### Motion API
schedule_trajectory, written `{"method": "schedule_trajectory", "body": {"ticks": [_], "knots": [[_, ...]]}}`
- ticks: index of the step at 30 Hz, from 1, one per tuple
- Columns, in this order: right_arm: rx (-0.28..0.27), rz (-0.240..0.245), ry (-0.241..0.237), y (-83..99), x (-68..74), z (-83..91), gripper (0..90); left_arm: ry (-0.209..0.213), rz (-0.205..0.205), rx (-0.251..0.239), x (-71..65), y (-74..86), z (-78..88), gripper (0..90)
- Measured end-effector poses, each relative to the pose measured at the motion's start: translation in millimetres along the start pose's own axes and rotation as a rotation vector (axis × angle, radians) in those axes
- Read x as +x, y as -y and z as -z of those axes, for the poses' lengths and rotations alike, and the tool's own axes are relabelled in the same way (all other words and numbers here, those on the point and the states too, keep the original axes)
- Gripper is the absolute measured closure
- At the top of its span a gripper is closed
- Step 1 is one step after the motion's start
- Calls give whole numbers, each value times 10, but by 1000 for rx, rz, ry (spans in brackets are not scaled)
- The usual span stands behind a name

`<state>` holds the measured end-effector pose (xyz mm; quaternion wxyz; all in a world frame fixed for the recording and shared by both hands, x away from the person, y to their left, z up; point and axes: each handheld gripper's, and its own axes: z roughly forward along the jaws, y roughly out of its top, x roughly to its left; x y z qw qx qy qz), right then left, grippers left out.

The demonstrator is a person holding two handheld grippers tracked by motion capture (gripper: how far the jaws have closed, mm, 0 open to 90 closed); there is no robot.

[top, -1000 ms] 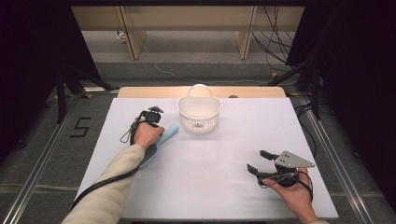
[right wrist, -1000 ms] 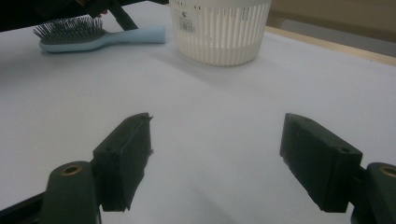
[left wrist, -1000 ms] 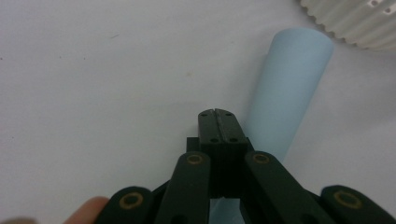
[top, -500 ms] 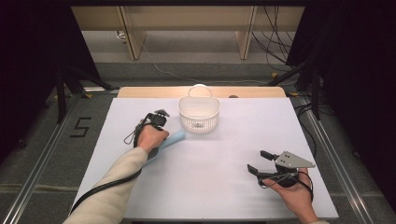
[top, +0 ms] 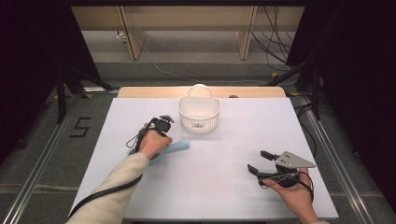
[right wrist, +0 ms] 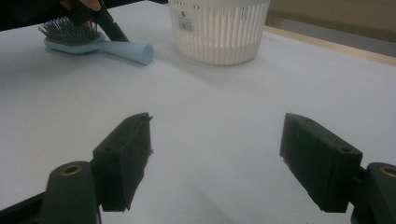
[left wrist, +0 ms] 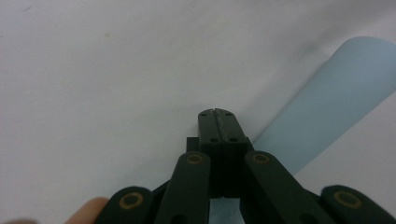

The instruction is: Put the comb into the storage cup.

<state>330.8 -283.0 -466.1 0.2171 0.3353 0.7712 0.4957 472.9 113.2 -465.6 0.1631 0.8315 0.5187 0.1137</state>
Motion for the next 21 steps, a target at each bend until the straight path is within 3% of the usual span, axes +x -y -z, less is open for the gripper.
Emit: {"method": "schedule_trajectory", "body": {"ticks": [21], "knots": [[1,-1,2,0,1,4,255,10,-73,1,-176,198,84,900]]}}
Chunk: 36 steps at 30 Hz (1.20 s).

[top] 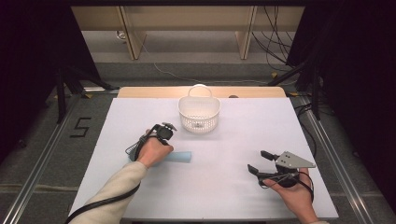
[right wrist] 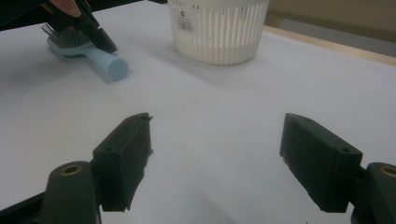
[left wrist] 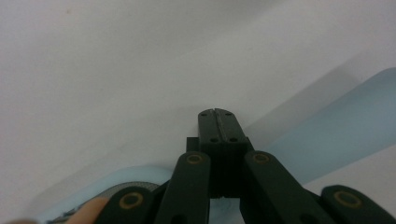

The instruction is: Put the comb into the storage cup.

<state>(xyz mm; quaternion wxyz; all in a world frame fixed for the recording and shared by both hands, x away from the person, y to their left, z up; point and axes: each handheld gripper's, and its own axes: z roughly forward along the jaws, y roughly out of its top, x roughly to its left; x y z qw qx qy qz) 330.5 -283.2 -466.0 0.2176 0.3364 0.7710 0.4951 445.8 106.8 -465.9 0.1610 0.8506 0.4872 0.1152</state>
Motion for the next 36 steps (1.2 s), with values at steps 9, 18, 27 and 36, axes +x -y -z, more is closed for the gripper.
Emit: {"method": "schedule_trajectory", "body": {"ticks": [9,18,27,36], "knots": [[-1,-2,2,1,-1,2,255,2,-29,-1,-71,87,38,900],[-2,-1,3,0,-2,10,255,19,-46,-2,-124,198,86,900],[-1,-3,5,0,0,12,255,31,-77,-2,-185,330,142,900],[-4,-3,6,-1,-1,18,255,27,-132,5,-286,542,231,900]]}}
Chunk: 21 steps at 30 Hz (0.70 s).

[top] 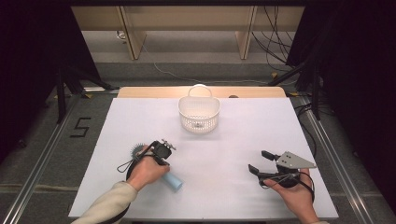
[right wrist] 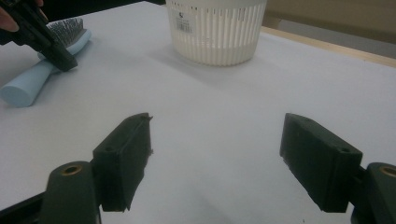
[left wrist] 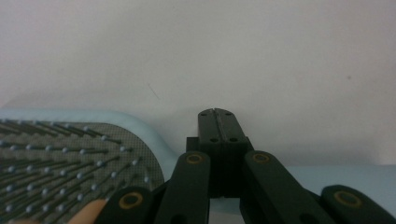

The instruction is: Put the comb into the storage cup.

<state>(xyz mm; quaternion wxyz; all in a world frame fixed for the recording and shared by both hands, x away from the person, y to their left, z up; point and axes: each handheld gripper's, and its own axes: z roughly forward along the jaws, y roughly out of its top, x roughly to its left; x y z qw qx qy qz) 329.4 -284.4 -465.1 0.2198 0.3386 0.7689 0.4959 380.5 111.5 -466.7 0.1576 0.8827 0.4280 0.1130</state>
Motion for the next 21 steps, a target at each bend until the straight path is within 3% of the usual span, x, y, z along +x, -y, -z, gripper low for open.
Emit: {"method": "schedule_trajectory", "body": {"ticks": [5,21], "knots": [[1,1,-1,-1,3,-2,255,6,-17,3,-25,70,31,900],[0,0,0,-4,6,2,255,56,6,33,49,422,177,900]]}}
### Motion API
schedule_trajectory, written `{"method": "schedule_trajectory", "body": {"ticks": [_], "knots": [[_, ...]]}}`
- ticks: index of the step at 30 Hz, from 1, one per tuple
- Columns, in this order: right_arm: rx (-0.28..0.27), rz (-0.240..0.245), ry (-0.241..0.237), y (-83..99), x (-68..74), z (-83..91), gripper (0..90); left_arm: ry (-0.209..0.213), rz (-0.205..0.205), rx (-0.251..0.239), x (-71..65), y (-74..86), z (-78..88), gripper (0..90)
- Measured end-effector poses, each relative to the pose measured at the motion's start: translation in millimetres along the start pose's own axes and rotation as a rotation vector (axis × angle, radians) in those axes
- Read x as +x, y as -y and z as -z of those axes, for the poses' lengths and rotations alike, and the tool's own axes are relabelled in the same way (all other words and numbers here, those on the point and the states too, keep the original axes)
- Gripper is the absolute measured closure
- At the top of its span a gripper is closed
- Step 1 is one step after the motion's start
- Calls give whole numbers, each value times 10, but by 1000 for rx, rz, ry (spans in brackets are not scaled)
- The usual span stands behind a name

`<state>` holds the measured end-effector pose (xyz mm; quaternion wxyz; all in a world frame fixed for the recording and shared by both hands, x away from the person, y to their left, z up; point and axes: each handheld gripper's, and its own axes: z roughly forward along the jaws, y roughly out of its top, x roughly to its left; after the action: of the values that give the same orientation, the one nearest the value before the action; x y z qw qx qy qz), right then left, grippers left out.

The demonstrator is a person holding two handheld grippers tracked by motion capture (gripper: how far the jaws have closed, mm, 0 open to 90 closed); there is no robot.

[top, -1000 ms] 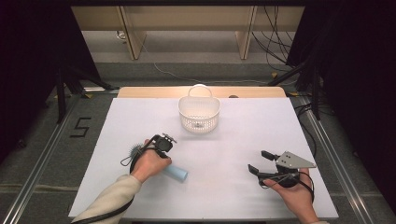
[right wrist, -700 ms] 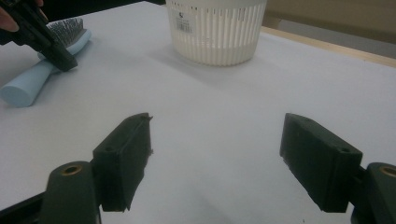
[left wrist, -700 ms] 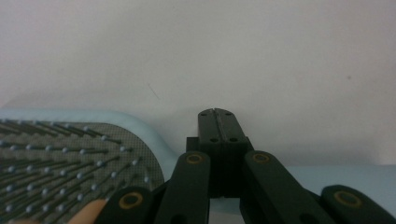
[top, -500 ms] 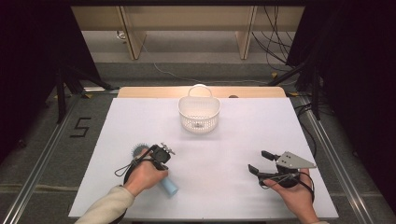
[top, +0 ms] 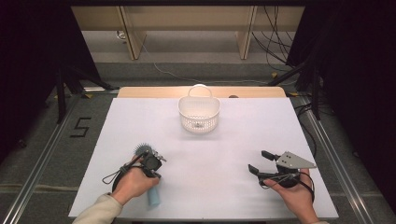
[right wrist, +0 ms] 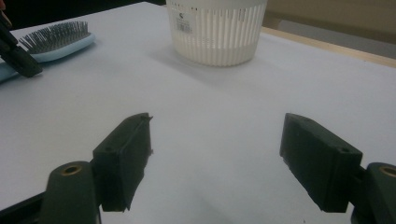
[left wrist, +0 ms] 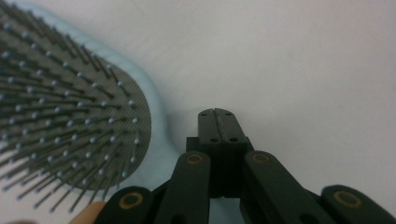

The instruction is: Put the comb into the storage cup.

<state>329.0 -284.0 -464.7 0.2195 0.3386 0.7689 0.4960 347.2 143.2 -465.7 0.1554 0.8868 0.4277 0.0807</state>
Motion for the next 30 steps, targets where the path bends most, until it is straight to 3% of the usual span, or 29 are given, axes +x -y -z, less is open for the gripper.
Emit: {"method": "schedule_trajectory", "body": {"ticks": [16,30], "knots": [[-1,9,-13,-23,6,-44,255,15,59,27,176,321,119,900],[-2,19,-41,-69,9,-148,255,-11,98,43,289,480,179,900]]}}
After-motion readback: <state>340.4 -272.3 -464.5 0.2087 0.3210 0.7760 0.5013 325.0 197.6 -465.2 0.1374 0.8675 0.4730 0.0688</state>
